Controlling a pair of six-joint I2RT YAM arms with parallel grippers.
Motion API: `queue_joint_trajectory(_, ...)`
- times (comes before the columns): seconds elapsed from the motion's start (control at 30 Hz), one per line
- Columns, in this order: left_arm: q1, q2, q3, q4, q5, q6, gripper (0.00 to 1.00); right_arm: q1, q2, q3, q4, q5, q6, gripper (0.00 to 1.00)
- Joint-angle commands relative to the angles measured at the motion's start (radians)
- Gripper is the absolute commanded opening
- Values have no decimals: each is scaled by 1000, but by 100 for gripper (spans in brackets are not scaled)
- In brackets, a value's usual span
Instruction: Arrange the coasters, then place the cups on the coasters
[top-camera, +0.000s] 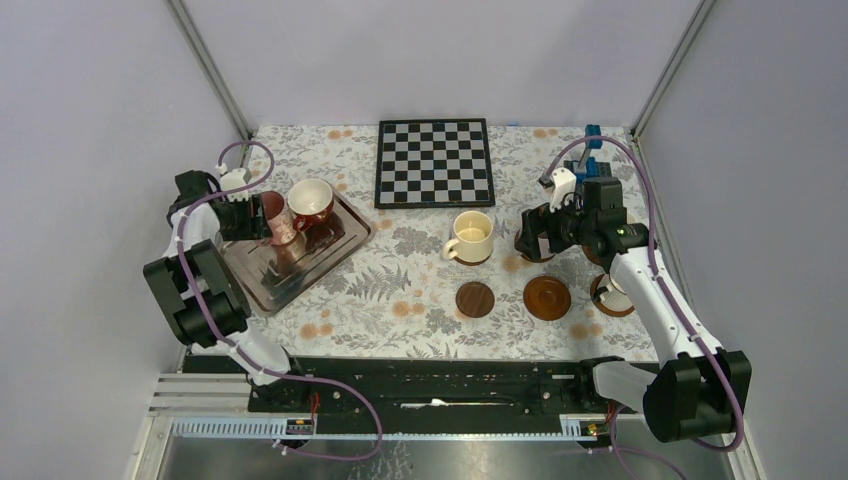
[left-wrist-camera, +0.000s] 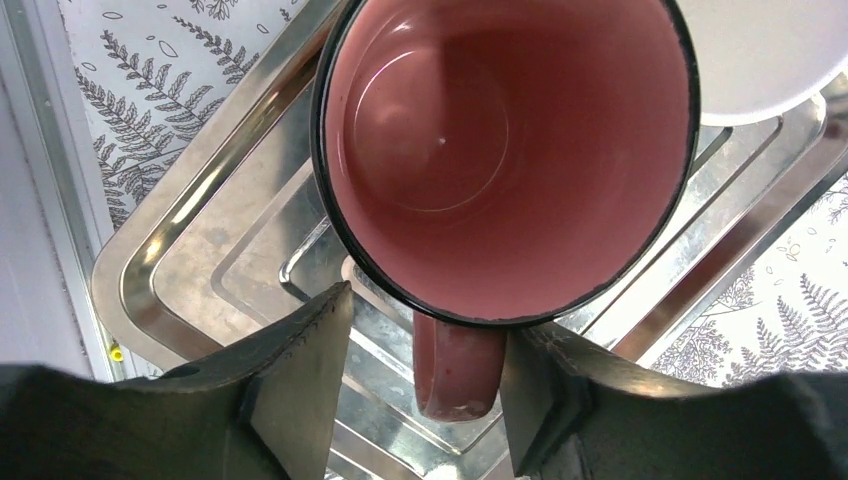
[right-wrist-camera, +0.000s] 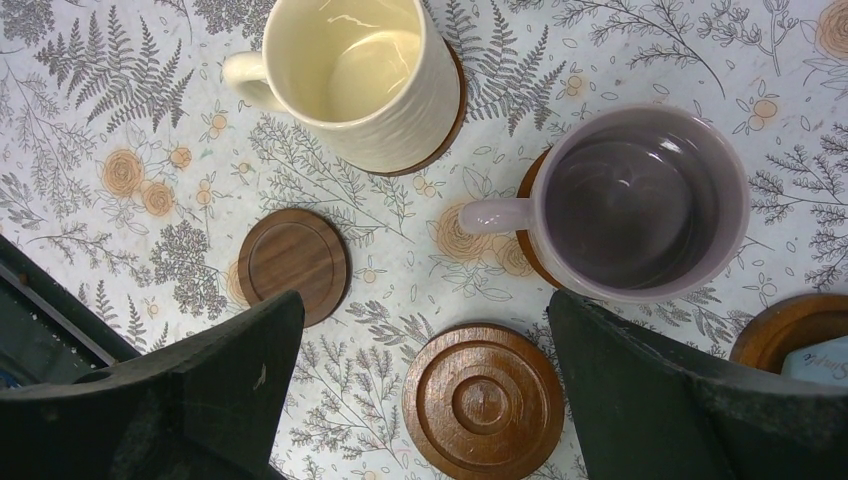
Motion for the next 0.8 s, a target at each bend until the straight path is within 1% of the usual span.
queue_joint_trajectory(0.0,0,12,40,65,6,-5,54,6,-8,47,-18,-6,-15,100)
queue_joint_trajectory(0.17,1,23,42,52,16,4,41,6,-14,39,-13,-4,-14,100)
queue_joint_trajectory(0.3,0,29,43,44,11,17,34,7,-8,44,-25,-8,-18,99)
queue_joint_trajectory(0.5,0,30,50,38,9,34,28,7,-13,58,-45,-7,-28,100)
queue_joint_trajectory(0.77,1,38,52,32,4,49,26,7,-10,65,-49,-10,-22,100)
